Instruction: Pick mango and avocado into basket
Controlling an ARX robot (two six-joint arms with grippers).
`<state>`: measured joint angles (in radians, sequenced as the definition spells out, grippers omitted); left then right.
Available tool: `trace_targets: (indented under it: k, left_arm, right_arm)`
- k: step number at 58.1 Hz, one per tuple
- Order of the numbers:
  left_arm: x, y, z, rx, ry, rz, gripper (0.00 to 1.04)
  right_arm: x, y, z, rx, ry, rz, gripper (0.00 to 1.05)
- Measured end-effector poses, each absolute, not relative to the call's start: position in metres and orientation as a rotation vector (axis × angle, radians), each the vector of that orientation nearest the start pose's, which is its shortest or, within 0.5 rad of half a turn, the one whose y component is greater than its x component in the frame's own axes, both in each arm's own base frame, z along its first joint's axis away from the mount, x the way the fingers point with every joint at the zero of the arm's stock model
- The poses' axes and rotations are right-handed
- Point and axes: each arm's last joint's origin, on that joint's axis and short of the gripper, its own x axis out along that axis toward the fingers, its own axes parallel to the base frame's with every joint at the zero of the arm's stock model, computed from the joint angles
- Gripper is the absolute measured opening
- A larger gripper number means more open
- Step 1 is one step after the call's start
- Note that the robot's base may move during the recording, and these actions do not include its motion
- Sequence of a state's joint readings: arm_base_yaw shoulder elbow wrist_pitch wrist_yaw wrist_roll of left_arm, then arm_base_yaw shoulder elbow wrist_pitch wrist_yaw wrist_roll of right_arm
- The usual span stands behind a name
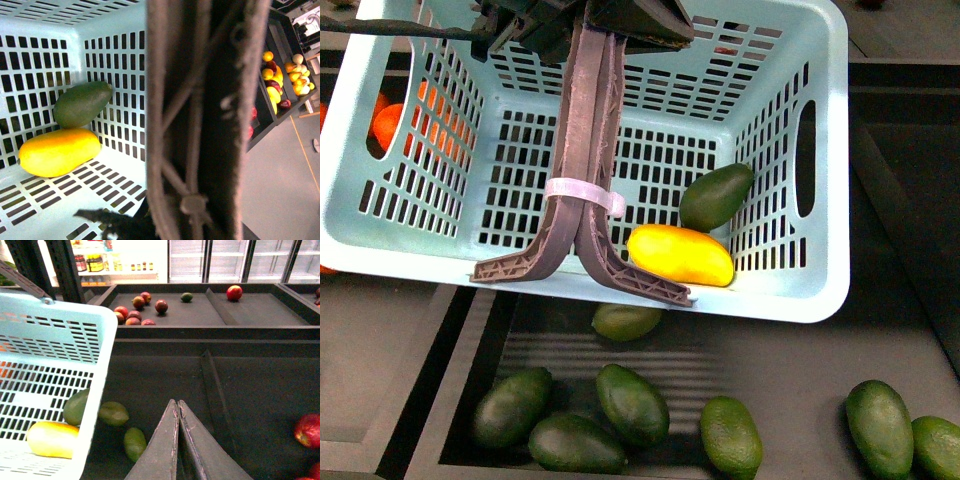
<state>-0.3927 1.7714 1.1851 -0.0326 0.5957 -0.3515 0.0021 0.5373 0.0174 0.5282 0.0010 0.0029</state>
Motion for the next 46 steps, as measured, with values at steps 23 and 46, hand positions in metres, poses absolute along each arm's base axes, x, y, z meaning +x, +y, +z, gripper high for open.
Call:
trace_targets:
  k: [23, 46]
  left_arm:
    - [0.349, -0.162, 0.223, -0.377, 0.803, -0.834, 0.04]
    - [0.349, -0.162, 0.223, -0.378, 0.804, -0.834, 0.04]
  right_arm:
    - [0.118, 0.000, 0.172, 0.003, -0.016, 0.001, 0.02]
    - [0.110, 0.000, 0.172, 0.003, -0.018, 0.001, 0.02]
